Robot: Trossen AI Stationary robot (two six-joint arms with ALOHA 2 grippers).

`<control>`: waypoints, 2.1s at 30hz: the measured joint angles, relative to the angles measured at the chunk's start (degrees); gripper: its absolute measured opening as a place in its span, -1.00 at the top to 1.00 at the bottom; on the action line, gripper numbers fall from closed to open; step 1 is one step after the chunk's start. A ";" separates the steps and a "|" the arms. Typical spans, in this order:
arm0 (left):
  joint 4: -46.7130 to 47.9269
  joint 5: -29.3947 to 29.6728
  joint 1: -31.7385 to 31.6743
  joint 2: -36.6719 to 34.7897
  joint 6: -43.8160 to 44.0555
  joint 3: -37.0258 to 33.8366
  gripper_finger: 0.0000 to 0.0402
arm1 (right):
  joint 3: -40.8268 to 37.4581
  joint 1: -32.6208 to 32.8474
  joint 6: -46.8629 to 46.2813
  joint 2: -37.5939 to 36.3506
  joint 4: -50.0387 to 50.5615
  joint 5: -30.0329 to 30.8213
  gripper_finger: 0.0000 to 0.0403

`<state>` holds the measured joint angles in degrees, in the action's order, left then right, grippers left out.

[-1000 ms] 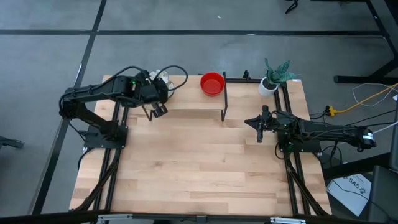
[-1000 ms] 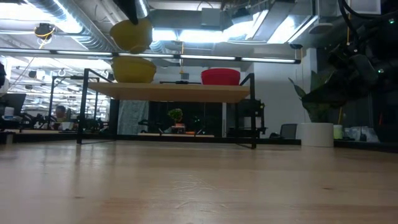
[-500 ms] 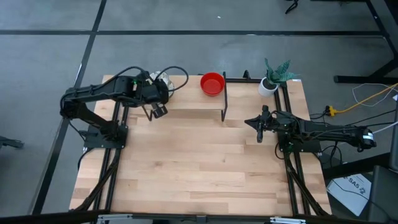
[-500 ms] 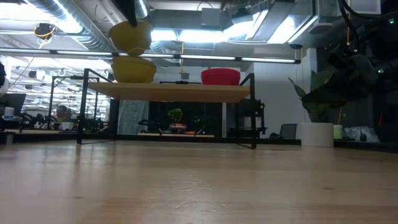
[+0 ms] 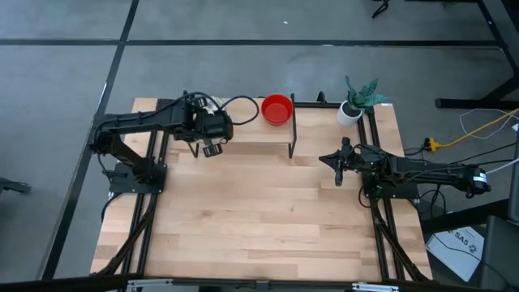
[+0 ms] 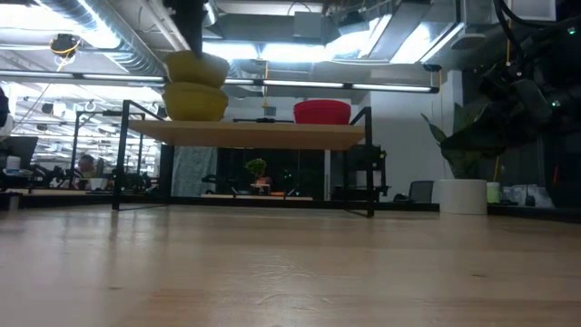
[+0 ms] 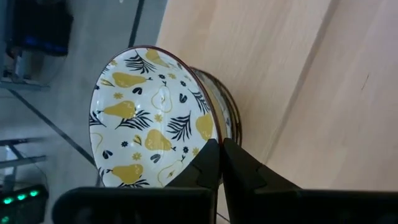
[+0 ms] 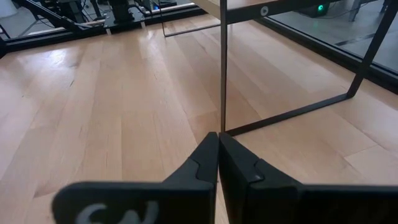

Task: Pick & Place Mini bowls
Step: Stack the yellow patterned bowl on the yellow patterned bowl on the shelf

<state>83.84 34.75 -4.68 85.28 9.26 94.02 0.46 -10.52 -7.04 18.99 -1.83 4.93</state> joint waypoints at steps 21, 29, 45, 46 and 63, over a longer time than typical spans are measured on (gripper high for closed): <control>-0.05 -6.71 -8.63 0.28 -3.03 0.00 0.98 | 0.01 -0.02 -0.01 0.01 0.00 0.00 0.93; -2.36 -9.56 -10.53 0.28 -5.49 0.00 0.98 | 0.00 0.00 -0.01 0.01 0.01 0.01 0.93; -2.54 -11.53 -11.18 4.40 -9.63 0.00 0.98 | -0.01 0.00 -0.01 0.01 0.00 0.00 0.93; -2.54 -11.41 -11.18 4.49 -9.62 0.00 0.98 | -0.01 0.00 -0.01 0.01 0.02 0.00 0.93; -2.41 -11.84 -11.18 4.46 -9.01 0.00 0.86 | 0.00 0.00 0.00 0.01 0.02 0.00 0.93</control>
<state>81.43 22.92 -15.86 89.74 0.25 94.02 0.47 -10.52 -7.04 19.00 -1.81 4.93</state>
